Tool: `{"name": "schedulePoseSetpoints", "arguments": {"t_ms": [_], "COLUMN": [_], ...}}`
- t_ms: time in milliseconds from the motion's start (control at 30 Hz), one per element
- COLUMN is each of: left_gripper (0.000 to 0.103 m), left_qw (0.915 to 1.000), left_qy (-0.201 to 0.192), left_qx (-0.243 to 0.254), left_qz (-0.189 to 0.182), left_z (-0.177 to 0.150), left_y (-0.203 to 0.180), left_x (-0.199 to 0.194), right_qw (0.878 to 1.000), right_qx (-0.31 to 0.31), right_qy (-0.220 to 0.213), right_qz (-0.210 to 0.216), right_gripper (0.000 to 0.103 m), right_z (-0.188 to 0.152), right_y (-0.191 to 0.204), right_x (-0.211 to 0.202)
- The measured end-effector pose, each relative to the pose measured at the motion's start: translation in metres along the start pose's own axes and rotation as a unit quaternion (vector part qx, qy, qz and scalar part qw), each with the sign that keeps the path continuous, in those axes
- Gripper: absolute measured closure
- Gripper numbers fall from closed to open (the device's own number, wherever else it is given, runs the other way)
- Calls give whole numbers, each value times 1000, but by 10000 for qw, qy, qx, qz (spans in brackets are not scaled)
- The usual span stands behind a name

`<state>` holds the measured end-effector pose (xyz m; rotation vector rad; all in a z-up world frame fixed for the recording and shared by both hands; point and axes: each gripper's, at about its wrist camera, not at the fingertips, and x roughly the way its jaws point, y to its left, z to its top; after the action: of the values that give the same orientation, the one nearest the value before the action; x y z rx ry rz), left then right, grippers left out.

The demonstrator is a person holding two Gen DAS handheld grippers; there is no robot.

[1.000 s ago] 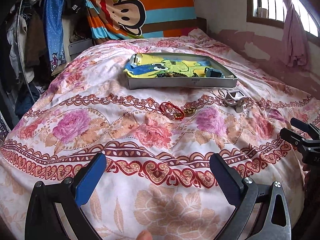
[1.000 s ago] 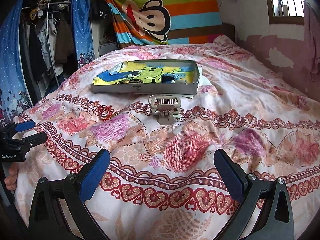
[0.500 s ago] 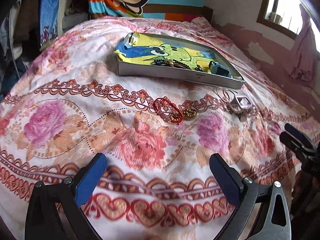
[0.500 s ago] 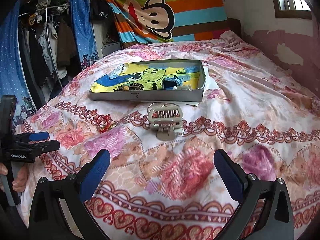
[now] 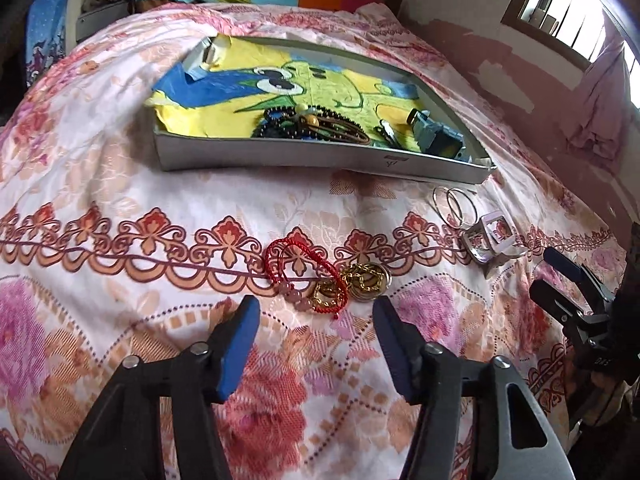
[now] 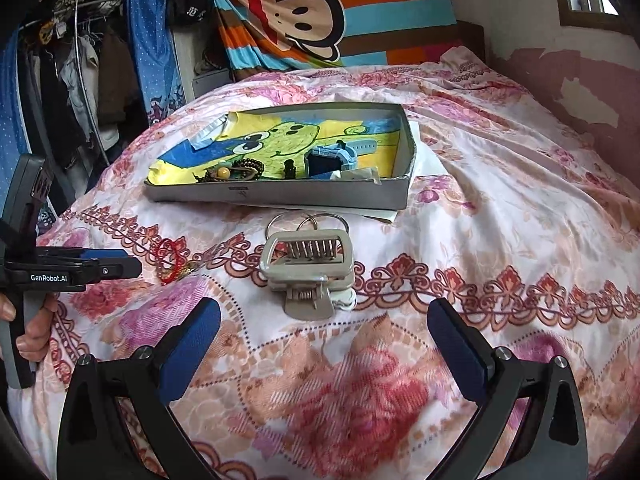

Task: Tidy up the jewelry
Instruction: 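Grasp the red bead bracelet with the left tool while the right tool grasps the beige claw clip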

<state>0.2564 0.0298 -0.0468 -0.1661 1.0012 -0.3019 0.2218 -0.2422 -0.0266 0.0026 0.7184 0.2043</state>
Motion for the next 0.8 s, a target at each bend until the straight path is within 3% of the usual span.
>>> {"name": "schedulePoseSetpoints", "arguments": {"t_ms": [333, 400, 567, 733, 800], "left_gripper": [67, 70, 94, 100, 100], "left_qw": [9990, 9988, 9982, 9987, 9990], "left_qy": [371, 397, 386, 383, 376], "left_qx": [12, 41, -2, -94, -82], "left_qz": [259, 300, 469, 332, 223], "left_z": [21, 23, 25, 23, 21], "left_y": [17, 18, 21, 24, 22], "left_x": [36, 41, 45, 44, 42], "right_qw": [9996, 9995, 9990, 9984, 9982], "right_qx": [-253, -263, -303, -388, -432], "right_qy": [117, 163, 322, 376, 395], "right_qz": [87, 89, 119, 151, 150], "right_gripper": [5, 10, 24, 32, 41], "right_z": [16, 17, 16, 12, 10], "right_y": [8, 10, 12, 15, 17], "right_x": [36, 42, 53, 56, 56]}}
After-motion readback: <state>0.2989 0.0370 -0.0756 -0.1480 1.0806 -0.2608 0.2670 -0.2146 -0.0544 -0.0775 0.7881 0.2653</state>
